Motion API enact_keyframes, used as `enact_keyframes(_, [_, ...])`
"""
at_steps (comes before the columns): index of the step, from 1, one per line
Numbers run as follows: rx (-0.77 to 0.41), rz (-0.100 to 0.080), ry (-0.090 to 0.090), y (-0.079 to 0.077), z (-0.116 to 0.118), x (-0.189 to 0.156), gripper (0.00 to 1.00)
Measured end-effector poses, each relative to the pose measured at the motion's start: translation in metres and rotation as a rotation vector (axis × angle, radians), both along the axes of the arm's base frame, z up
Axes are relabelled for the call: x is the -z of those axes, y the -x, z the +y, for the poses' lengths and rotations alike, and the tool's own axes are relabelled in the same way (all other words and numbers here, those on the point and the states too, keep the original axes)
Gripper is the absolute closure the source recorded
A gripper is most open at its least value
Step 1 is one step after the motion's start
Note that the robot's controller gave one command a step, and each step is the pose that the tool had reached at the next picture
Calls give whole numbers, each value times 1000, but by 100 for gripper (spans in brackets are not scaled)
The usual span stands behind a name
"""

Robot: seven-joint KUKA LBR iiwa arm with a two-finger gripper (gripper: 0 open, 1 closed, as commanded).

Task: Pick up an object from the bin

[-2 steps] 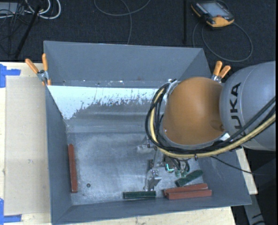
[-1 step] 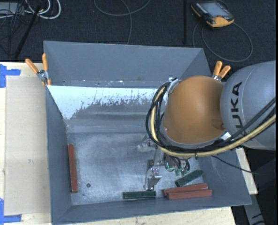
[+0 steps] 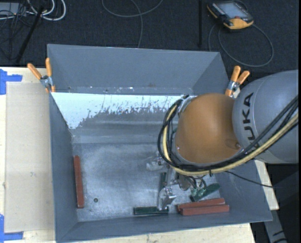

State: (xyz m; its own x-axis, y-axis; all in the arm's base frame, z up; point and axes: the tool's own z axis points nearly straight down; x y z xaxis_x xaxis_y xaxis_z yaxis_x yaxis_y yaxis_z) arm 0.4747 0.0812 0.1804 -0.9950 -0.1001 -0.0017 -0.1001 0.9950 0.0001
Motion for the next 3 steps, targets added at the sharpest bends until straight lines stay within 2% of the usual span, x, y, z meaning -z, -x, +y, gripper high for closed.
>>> enact_keyframes(1, [-4,-2,0,-5,-9,59,0])
enact_keyframes(2, [-214,-7,0,0,10,106,100])
enact_keyframes(3, [-213,-7,-1,0,10,106,100])
